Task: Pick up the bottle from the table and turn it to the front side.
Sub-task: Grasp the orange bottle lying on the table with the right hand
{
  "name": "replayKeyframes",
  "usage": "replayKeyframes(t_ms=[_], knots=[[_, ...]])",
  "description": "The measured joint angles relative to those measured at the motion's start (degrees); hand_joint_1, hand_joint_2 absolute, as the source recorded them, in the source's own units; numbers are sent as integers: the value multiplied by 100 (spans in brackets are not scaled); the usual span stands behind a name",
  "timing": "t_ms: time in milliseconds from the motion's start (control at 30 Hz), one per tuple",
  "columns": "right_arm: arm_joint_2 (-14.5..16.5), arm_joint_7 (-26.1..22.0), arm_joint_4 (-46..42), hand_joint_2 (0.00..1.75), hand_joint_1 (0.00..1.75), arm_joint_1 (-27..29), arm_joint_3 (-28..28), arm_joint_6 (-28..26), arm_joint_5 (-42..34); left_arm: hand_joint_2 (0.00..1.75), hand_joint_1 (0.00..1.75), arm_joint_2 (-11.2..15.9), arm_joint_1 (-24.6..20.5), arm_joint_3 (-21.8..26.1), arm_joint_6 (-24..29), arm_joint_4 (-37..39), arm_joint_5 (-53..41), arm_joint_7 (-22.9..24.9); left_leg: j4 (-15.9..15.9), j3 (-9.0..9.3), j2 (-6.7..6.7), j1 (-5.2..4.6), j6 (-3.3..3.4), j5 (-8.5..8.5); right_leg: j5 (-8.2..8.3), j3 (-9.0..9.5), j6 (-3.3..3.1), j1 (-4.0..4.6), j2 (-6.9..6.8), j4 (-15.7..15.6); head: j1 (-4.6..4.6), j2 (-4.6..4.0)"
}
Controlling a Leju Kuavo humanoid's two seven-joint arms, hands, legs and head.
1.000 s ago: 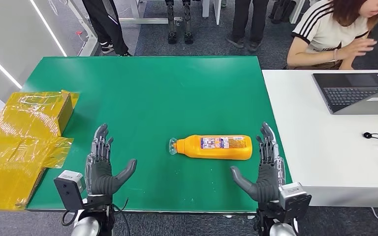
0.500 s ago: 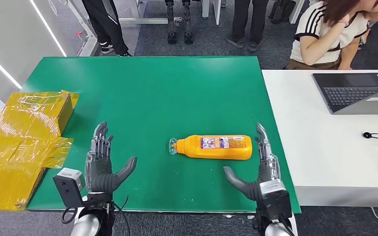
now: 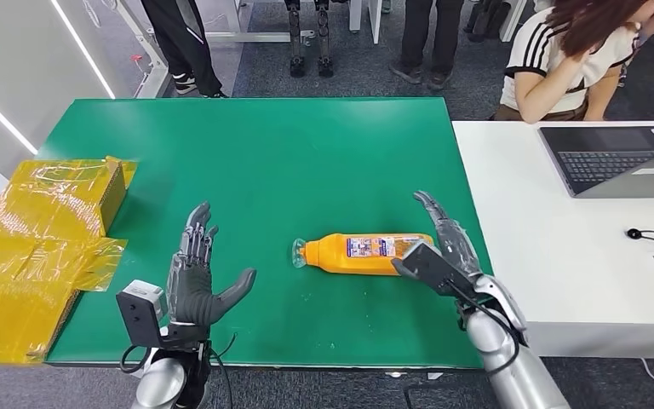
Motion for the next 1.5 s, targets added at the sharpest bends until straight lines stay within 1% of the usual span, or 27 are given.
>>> replayKeyframes(t_ms=[133,267,400,467,533,767,867,933,1100,1367,1500], knots=[[-210,199,867,175,0,-766,358,394,17,175,0,3,-96,-30,-32,144,14,-15,1,-1,-8,0,-1,5,1,0,0,0,-7,1,0,0],[-368,322,1560,175,0,-1415,746,1036,-88,175,0,4,-179,-69,-63,253,23,-15,1,-4,-7,0,-1,5,1,-3,0,0,-4,2,1,0],[-467,330,2080,175,0,-1917,1067,1210,-168,175,0,4,-241,-95,-78,354,28,-13,1,-5,-10,0,-1,5,0,-3,0,0,-7,1,1,0],[-493,347,2273,175,0,-2093,1198,1412,-212,175,0,4,-250,-98,-81,394,28,-13,1,-6,-9,-1,-1,5,1,-3,1,0,-6,2,1,0],[-508,376,2510,175,0,-2349,1373,1905,-327,175,0,4,-272,-101,-89,431,27,-13,1,-8,-6,-2,0,5,2,-5,1,-1,-3,2,1,0],[-448,621,3503,175,0,-3567,2108,4008,-1012,175,0,4,-384,-125,-135,519,127,102,2,-6,-9,0,-3,8,3,-4,0,0,-7,5,0,0],[-380,829,3791,175,0,-3905,2481,4548,-1201,175,0,4,-455,-127,-186,551,268,200,2,-6,-9,0,-3,8,3,-5,0,0,-6,6,0,0],[-352,934,3903,175,0,-4033,2705,4663,-1437,175,0,4,-486,-127,-213,556,336,240,2,-6,-9,0,-3,8,3,-5,0,0,-6,6,1,0],[-342,1013,4013,175,0,-4134,3235,4657,-1906,175,0,18,-504,-128,-220,560,411,250,2,-7,-9,-1,-3,7,2,-5,0,0,-6,4,0,0],[-342,1085,4087,175,0,-4140,4079,4381,-1798,175,0,23,-540,-135,-163,597,521,245,2,-6,-9,-1,-3,7,2,-4,0,0,-6,4,1,0],[-342,1085,4121,175,0,-4140,4369,4327,-1773,175,0,22,-575,-147,-161,617,540,243,2,-6,-9,-1,-3,7,2,-5,0,0,-6,4,1,0]])
